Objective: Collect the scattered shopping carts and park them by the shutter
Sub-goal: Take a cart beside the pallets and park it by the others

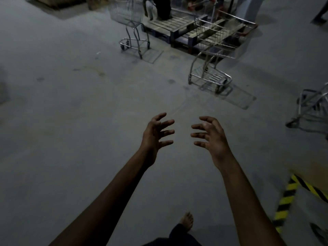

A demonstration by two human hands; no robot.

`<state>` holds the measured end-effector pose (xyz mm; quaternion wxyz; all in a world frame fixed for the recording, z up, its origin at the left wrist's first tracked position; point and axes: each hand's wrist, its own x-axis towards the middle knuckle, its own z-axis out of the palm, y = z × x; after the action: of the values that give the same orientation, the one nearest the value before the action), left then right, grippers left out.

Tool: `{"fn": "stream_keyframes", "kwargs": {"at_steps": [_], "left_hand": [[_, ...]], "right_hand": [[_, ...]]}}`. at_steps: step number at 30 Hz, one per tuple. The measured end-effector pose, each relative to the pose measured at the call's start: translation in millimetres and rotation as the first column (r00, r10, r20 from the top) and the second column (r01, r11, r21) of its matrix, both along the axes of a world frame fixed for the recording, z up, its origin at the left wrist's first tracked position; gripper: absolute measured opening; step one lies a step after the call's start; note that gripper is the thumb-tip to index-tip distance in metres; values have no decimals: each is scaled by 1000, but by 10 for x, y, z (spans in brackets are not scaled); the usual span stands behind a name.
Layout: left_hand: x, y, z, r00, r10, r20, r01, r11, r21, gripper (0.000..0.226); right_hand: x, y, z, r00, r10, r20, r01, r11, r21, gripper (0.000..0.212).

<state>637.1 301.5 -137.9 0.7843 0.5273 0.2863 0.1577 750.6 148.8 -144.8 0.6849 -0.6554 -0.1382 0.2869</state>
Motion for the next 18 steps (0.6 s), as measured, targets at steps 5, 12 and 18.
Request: {"fn": "stream_keyframes", "kwargs": {"at_steps": [5, 12, 18], "left_hand": [[707, 545, 66, 993, 59, -103, -27, 958, 284, 43], [1460, 1385, -199, 977, 149, -150, -43, 836, 548, 53], [2355, 2444, -411, 950, 111, -293, 185, 556, 811, 72]], "right_hand": [[913, 670, 120, 994, 72, 85, -68, 996, -56, 28], [1761, 1664, -38, 966, 179, 186, -146, 973, -176, 31], [2674, 2578, -171, 916, 191, 354, -66, 940, -336, 24]]}}
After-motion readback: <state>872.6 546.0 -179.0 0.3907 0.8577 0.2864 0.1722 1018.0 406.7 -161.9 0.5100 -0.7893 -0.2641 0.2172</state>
